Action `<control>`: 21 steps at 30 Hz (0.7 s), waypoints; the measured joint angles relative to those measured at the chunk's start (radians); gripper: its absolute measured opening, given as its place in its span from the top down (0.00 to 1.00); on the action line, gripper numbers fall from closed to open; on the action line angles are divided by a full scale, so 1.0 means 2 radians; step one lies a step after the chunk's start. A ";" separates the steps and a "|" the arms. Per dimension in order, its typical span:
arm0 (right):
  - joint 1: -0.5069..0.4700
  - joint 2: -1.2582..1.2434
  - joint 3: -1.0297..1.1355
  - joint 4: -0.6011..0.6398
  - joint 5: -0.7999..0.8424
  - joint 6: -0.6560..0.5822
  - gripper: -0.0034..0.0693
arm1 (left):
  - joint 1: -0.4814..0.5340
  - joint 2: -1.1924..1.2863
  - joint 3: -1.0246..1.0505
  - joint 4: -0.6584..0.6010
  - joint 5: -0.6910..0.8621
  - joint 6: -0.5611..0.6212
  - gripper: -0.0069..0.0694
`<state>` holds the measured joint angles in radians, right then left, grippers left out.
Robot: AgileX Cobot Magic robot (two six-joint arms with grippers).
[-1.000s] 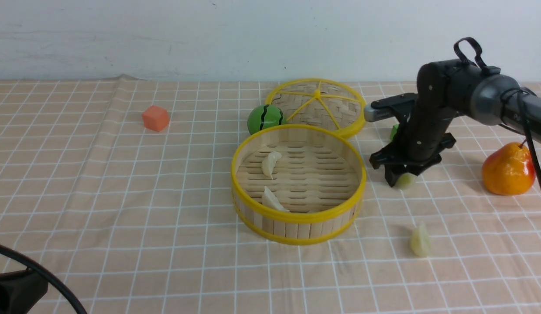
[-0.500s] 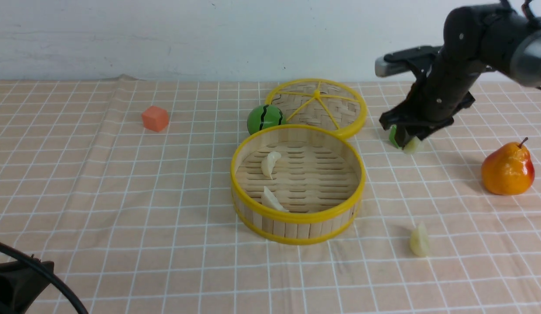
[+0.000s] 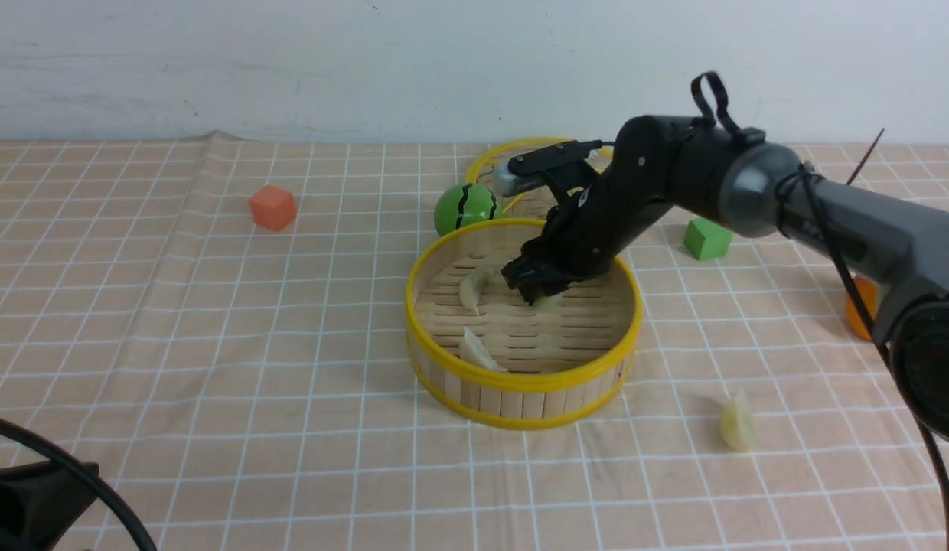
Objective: Put the dumplings into the steamer on the table with the brown tablecloth.
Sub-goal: 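Place the dumpling in the bamboo steamer basket with the right gripper, then reach for and grasp a dumpling lying on the table beside the steamer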
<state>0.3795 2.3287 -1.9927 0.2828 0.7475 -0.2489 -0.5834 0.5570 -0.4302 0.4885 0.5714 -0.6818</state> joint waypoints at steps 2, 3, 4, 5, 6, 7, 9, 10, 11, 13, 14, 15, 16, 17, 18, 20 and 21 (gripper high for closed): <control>0.000 -0.002 0.000 -0.001 0.009 0.015 0.39 | 0.000 0.000 0.000 -0.003 0.000 0.000 0.77; 0.000 -0.003 -0.001 -0.001 0.011 0.018 0.37 | 0.000 0.000 0.000 -0.003 0.000 0.000 0.77; 0.000 -0.008 -0.004 -0.003 0.025 0.031 0.28 | 0.000 0.000 0.000 -0.003 0.001 0.000 0.77; 0.000 -0.015 -0.009 -0.013 0.046 0.041 0.22 | 0.000 0.000 0.000 -0.004 0.002 0.000 0.77; 0.000 -0.024 -0.015 -0.024 0.064 0.047 0.18 | 0.000 0.000 0.000 -0.004 0.004 0.000 0.77; 0.000 -0.037 -0.022 -0.034 0.077 0.053 0.17 | 0.000 0.000 0.000 -0.005 0.005 0.000 0.77; 0.000 -0.071 -0.026 -0.061 0.102 0.068 0.15 | 0.000 0.000 0.000 -0.007 0.006 0.000 0.77; -0.003 -0.101 -0.022 -0.075 0.111 0.079 0.16 | 0.000 0.000 0.000 -0.010 0.007 0.000 0.77; -0.006 -0.122 -0.016 -0.082 0.114 0.093 0.16 | 0.000 0.000 0.000 -0.014 0.008 0.000 0.77; -0.020 -0.174 0.012 -0.096 0.116 0.117 0.18 | 0.000 -0.001 0.000 -0.019 0.009 0.000 0.77; -0.029 -0.202 0.035 -0.103 0.117 0.128 0.20 | 0.000 -0.002 0.000 -0.020 0.009 0.000 0.77; -0.038 -0.227 0.061 -0.110 0.121 0.136 0.21 | 0.000 -0.003 0.000 -0.021 0.009 0.000 0.77; -0.045 -0.244 0.091 -0.117 0.126 0.139 0.21 | 0.000 -0.003 0.000 -0.023 0.009 0.000 0.76; -0.048 -0.252 0.097 -0.118 0.127 0.141 0.22 | 0.000 -0.004 0.000 -0.023 0.009 0.000 0.76; -0.061 -0.274 0.155 -0.126 0.146 0.146 0.23 | 0.000 -0.003 0.000 -0.025 0.009 0.000 0.76; -0.069 -0.284 0.215 -0.130 0.159 0.147 0.24 | 0.000 -0.003 0.000 -0.026 0.009 0.000 0.76; -0.070 -0.283 0.247 -0.131 0.161 0.147 0.25 | 0.000 -0.003 0.000 -0.026 0.009 0.000 0.76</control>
<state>0.2400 1.7634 -1.4989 0.0205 1.0688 0.0458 -0.5834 0.5500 -0.4302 0.4369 0.5888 -0.6822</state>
